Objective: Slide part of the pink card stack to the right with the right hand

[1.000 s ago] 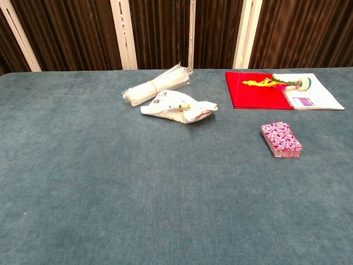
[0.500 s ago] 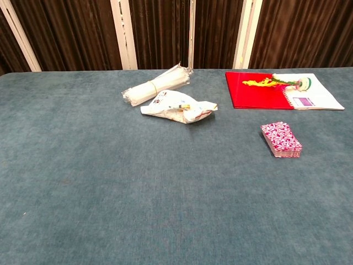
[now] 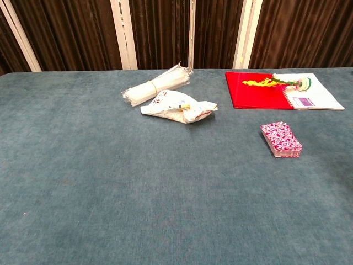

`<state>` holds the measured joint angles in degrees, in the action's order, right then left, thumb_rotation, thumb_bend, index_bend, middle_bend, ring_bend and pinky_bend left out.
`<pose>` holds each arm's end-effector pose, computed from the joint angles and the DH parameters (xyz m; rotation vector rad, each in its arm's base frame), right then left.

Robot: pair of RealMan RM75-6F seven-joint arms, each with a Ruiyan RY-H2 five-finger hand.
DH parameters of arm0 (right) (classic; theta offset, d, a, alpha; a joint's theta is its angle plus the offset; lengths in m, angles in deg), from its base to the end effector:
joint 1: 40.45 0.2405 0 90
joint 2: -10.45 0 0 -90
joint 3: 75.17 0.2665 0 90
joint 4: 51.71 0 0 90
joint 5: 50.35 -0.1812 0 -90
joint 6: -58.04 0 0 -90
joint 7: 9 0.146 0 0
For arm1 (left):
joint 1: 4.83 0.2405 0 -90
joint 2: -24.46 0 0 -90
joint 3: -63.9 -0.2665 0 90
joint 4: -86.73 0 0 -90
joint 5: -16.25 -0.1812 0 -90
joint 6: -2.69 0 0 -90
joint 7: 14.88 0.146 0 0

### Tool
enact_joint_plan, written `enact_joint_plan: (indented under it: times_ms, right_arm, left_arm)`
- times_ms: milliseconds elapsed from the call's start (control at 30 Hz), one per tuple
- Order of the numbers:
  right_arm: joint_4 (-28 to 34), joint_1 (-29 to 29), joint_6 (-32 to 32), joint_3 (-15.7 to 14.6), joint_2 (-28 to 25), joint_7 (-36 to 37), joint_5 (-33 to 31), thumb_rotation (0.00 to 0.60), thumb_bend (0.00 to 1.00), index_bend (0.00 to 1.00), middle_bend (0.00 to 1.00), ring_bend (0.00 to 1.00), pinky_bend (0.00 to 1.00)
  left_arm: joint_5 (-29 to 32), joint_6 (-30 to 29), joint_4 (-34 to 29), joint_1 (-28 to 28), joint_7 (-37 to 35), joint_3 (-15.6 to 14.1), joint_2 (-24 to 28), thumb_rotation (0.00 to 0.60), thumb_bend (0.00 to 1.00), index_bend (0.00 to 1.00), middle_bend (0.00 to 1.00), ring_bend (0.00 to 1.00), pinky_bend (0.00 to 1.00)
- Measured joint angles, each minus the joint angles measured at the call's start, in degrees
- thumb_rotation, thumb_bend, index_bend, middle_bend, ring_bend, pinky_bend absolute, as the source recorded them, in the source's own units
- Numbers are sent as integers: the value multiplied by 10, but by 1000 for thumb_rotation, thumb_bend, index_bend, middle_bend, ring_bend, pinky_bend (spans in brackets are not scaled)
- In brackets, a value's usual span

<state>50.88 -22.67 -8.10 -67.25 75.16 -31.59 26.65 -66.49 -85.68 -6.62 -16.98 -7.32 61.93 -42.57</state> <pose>-0.2499 -0.2503 0.1449 1.6782 -0.8274 0.7369 -0.2905 0.2040 0.1716 -1.4481 -0.8150 -0.8996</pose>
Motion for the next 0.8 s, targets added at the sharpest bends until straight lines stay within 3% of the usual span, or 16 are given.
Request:
enact_joint_plan:
  times_ms: [267,500,800]
  right_arm:
    - [-1,98,85,29,67,-144,-157,600,185,0,0,0,0]
    - [-55,174,120,41,134,-216,-280,600,186,0,0,0,0]
    - [-112,221,144,37,174,-223,-325,600,187,0,18,0,0]
  left_arm:
    - [-11,7,3,2,-20,7,4,600,1,0,0,0,0]
    - [-11,18,5,4,-28,12,6,600,1,0,0,0,0]
    - [-7,36,-1,5,-33,18,11,600,0,0,0,0,0]
